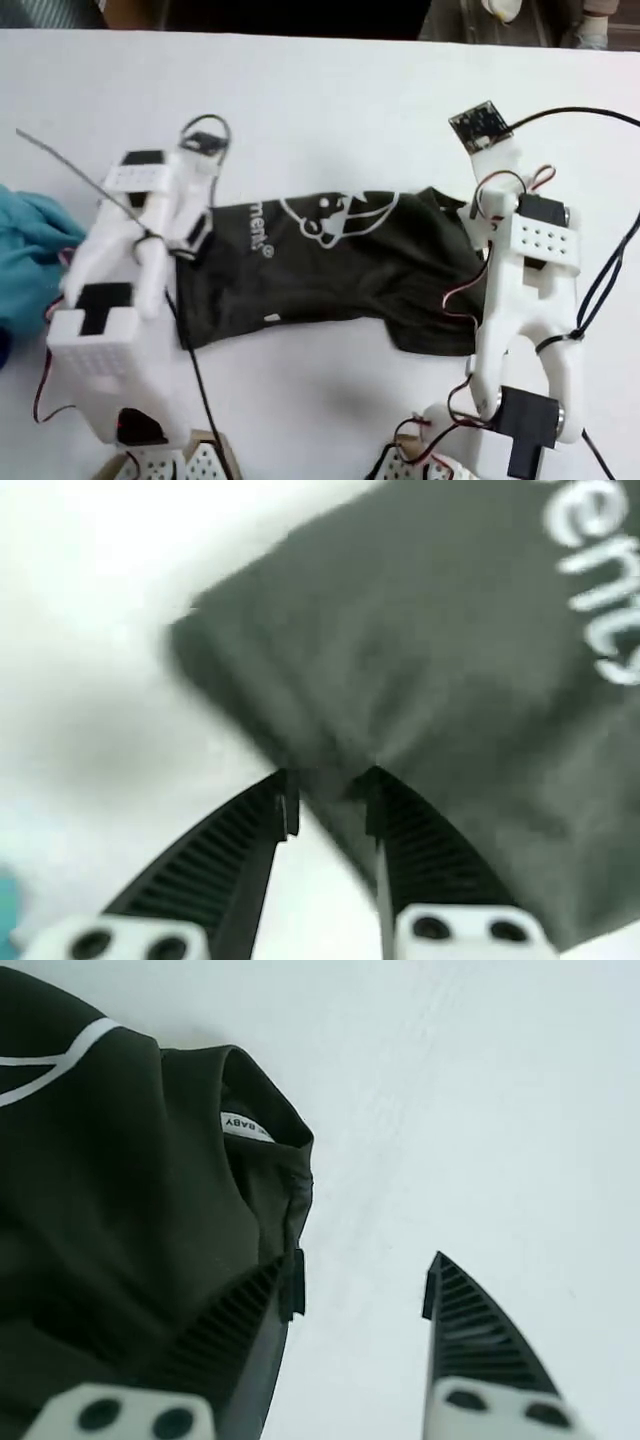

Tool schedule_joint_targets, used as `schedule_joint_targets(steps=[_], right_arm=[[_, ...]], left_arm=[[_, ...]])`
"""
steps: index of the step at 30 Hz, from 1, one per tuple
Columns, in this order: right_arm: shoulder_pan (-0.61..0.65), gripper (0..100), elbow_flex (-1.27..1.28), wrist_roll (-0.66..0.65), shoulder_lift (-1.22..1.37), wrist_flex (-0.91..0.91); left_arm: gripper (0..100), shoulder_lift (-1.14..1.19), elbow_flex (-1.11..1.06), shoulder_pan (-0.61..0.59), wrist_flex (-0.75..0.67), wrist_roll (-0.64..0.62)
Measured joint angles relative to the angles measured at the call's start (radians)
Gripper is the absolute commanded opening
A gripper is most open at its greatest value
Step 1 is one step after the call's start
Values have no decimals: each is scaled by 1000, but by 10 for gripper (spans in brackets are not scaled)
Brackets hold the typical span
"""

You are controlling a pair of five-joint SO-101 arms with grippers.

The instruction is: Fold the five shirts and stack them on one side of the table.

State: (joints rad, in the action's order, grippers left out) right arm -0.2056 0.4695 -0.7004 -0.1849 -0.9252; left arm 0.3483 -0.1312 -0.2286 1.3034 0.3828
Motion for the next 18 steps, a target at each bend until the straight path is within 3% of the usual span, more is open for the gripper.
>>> schedule_joint_targets(steps=[4, 12, 18], right_arm=[[-5, 204, 0, 0, 2, 18], [3, 202, 0, 6, 2, 29], [-37, 201, -112, 181, 26, 91]], left_arm=[[136, 0, 0, -58, 0, 15], [136, 0, 23, -54, 25, 15], [138, 0, 235, -54, 187, -80]])
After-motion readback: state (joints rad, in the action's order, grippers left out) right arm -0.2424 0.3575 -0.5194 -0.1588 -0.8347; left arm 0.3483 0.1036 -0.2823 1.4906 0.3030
